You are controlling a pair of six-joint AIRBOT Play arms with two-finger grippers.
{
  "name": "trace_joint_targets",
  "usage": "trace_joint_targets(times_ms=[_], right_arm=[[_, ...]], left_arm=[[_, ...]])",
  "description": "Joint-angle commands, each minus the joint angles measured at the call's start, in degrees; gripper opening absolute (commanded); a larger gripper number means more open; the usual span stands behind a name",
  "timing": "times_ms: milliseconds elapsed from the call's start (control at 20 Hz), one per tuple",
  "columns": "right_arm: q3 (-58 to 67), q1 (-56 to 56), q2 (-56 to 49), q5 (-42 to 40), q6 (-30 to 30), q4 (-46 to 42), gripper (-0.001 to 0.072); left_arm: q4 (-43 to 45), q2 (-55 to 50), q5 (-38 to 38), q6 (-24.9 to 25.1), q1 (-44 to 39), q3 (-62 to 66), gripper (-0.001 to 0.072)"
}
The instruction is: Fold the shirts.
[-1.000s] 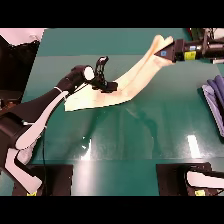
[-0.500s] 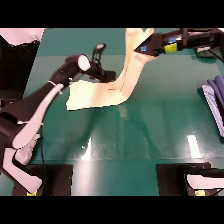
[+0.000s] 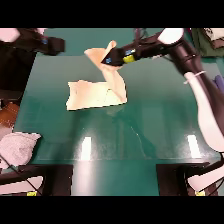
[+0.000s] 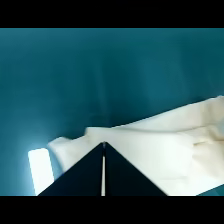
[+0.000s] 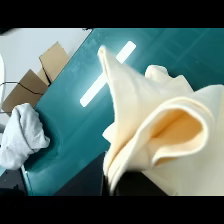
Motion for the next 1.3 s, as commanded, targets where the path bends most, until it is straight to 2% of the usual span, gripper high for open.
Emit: trace_joint_targets(times_ms=[0, 200, 300, 350, 600, 800, 950, 1200, 1250], right_arm=[[1.6, 5.5, -5.4, -7.6, 0.0, 0.0, 0.0018], [1.7, 11.3, -10.3, -17.5, -1.6, 0.3, 0.0039], [1.8, 14.3, -12.6, -20.6, -5.3, 2.7, 0.0463], [2.6, 15.5, -13.8, -20.3, -6.8, 4.7, 0.0532], [6.4, 12.8, -12.9, -8.3, -7.7, 4.4, 0.0532], [-2.8, 1.8, -5.8, 2.9, -7.6, 1.2, 0.0529], [-12.4, -7.6, -1.1, 5.7, -3.5, -4.2, 0.0527], [-24.9, -17.8, -0.3, 5.5, -0.8, -3.9, 0.0531], [-25.9, -18.0, -1.2, 5.1, -0.8, -3.9, 0.0568]], left_arm=[[5.8, 6.3, -4.9, 1.7, 3.5, 0.0, 0.0031], [6.6, 7.0, -7.8, 1.7, 3.6, -0.2, 0.0031], [6.6, 7.0, -8.1, 1.7, 3.6, -0.2, 0.0031], [6.6, 7.0, -8.1, 1.7, 3.6, -0.2, 0.0031], [6.7, 7.0, -9.5, 1.7, 3.6, -0.2, 0.0031], [6.6, 7.0, -10.3, 1.7, 3.6, -0.2, 0.0031], [6.3, 7.0, -10.4, 1.7, 3.6, -0.2, 0.0031], [2.3, 7.0, -10.2, 1.7, 3.6, -0.2, 0.0032], [2.0, 7.0, -10.2, 1.7, 3.6, -0.2, 0.0032]])
